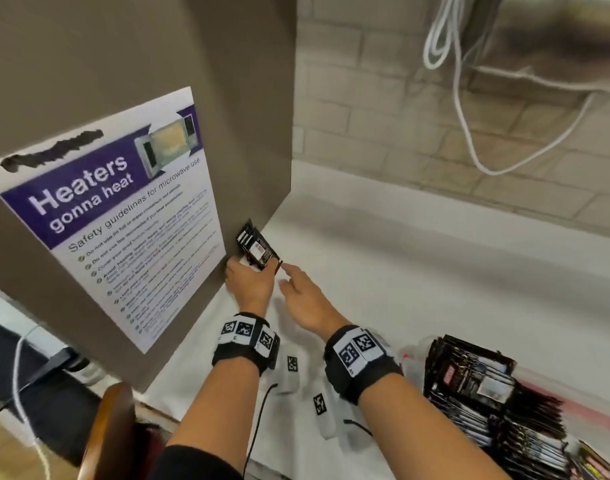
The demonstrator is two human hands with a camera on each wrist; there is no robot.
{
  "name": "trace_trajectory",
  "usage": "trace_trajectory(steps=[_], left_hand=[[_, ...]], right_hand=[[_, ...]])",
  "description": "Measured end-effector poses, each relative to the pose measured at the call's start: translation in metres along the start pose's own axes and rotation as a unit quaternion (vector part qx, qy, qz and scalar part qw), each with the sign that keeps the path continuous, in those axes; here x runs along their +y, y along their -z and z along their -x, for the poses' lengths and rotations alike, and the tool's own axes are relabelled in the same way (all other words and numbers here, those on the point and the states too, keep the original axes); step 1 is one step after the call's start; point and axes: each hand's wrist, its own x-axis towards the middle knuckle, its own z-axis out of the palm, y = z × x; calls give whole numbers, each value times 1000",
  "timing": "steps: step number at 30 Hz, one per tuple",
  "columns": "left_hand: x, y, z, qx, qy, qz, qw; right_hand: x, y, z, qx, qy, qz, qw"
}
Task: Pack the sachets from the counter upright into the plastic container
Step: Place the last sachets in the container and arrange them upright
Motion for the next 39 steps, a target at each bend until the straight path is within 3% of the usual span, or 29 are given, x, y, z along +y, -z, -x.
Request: trace_trajectory(steps=[4, 7, 10, 16, 23, 30, 35, 39], left_hand=[[-2, -9, -14, -4, 9, 67, 998], [-4, -14, -23, -14, 22, 94, 995], [-3, -18, -30, -14, 30, 89, 995], [4, -29, -39, -4, 27, 35, 999], [0, -27, -55, -81, 11, 15, 997], [10, -14, -52, -230, -4, 73, 971], [35, -9, -39, -300, -37, 107, 947], [51, -13, -25, -308, -62, 122, 942]], right_hand=[[9, -2, -31, -9, -8, -28, 1000], [20, -3, -48, -21, 6, 20, 1000], [32, -5, -59, -50, 0, 110, 993], [40, 6, -79, -11, 5, 142, 990], [53, 8, -102, -11, 5, 177, 984], [59, 1, -95, 61, 2, 81, 995], [41, 14, -90, 128, 21, 49, 990], [29, 30, -81, 126, 37, -66, 989]])
